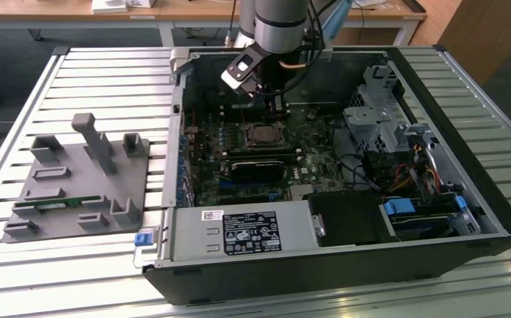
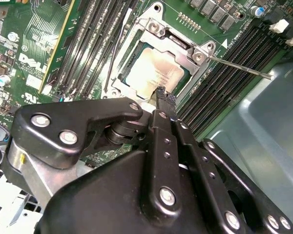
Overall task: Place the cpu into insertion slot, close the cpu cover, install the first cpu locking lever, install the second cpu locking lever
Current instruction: 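Install the first cpu locking lever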
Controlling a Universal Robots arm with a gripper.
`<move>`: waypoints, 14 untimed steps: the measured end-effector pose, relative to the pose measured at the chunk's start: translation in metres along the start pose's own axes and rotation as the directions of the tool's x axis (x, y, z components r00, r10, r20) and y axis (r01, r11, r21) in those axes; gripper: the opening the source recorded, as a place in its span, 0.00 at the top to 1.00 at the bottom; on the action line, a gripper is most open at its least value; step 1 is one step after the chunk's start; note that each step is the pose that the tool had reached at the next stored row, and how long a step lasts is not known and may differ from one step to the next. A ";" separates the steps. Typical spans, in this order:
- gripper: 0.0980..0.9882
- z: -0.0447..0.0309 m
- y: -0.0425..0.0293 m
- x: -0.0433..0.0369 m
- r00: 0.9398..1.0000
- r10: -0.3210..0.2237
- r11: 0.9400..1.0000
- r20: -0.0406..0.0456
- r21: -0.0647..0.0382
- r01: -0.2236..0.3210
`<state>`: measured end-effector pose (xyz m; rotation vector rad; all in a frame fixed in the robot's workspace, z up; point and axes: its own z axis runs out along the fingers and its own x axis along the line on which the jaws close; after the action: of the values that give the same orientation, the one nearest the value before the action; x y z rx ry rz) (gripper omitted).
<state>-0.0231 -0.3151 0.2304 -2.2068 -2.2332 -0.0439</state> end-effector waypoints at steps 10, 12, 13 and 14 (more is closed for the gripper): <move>0.99 -0.0019 0.0001 0.0000 1.000 0.002 1.000 0.000 0.000 -0.002; 0.99 -0.0023 0.0001 0.0001 1.000 0.003 1.000 0.000 0.000 -0.003; 0.99 -0.0025 0.0001 0.0001 1.000 0.003 1.000 0.000 0.000 -0.003; 0.99 -0.0028 0.0001 0.0001 1.000 0.004 1.000 0.000 0.000 -0.004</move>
<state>-0.0230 -0.3151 0.2333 -2.2108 -2.2293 -0.0436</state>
